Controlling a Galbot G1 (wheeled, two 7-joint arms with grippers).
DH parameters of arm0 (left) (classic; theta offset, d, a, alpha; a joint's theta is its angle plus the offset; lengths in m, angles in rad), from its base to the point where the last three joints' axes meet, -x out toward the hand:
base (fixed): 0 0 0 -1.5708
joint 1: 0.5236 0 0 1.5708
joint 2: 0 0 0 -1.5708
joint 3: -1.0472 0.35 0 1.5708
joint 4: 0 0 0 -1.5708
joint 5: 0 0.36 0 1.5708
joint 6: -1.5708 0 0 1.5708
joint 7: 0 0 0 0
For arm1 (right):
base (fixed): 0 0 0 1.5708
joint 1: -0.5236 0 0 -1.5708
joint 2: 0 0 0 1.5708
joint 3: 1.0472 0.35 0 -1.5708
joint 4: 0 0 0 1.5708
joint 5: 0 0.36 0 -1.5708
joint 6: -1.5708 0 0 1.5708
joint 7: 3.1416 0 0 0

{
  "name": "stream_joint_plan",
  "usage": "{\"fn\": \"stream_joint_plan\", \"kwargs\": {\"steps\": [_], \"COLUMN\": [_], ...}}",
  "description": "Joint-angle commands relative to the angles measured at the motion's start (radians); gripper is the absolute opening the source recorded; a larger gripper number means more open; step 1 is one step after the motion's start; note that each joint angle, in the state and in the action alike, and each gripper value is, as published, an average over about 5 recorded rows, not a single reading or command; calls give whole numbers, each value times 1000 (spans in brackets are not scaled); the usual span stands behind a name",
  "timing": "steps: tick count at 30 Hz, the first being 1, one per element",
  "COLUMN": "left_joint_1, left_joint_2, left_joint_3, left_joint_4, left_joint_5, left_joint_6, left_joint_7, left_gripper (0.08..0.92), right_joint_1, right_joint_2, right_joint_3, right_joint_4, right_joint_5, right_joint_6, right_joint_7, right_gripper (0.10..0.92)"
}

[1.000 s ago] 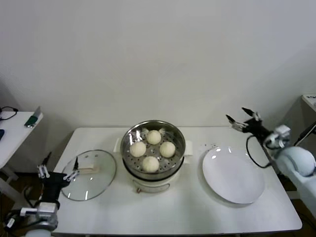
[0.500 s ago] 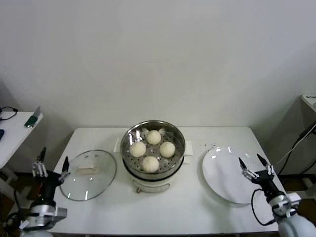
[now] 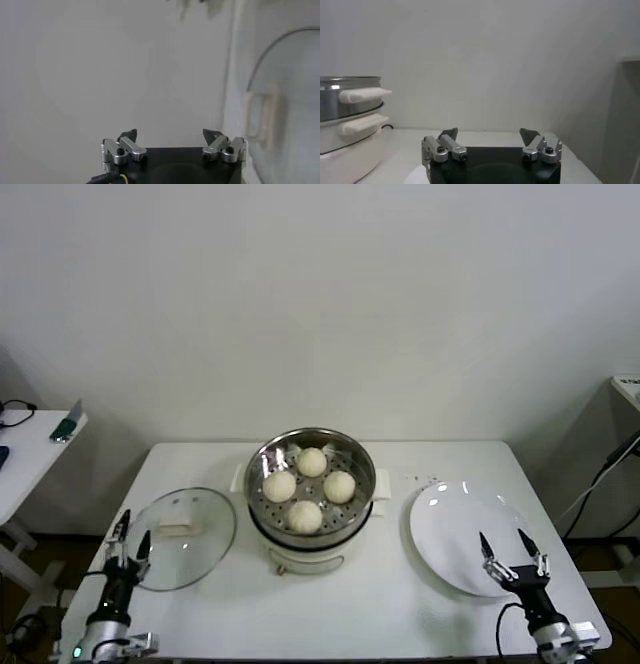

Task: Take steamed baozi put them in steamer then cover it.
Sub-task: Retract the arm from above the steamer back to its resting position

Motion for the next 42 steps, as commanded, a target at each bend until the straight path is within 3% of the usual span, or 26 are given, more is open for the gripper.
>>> {"fn": "stream_joint_plan", "kwargs": {"steps": [1,18,35,42], "left_joint_1": [-100,-283,-354,-359], "left_joint_2": [-1,18,19,15], "left_joint_3": [40,122,134,133], "left_joint_4": [223,383,456,472], "left_joint_5": [162,151,148,159], "left_joint_6": [-22,-8,1,4], "left_joint_7": [-48,-28,-45,-45], "left_gripper": [823,823,822,689], "right_joint_1": [-38,-60,-97,-100], "right_joint_2": [54,79,104,117], "right_joint_3": [1,21,41,41], "right_joint_4": [-5,1,21,30], "right_joint_5": [-23,-25,-32,-47], "right_joint_6": [29,35,62,68], "right_joint_7": [1,0,5,10], "right_gripper": [823,823,823,823]}}
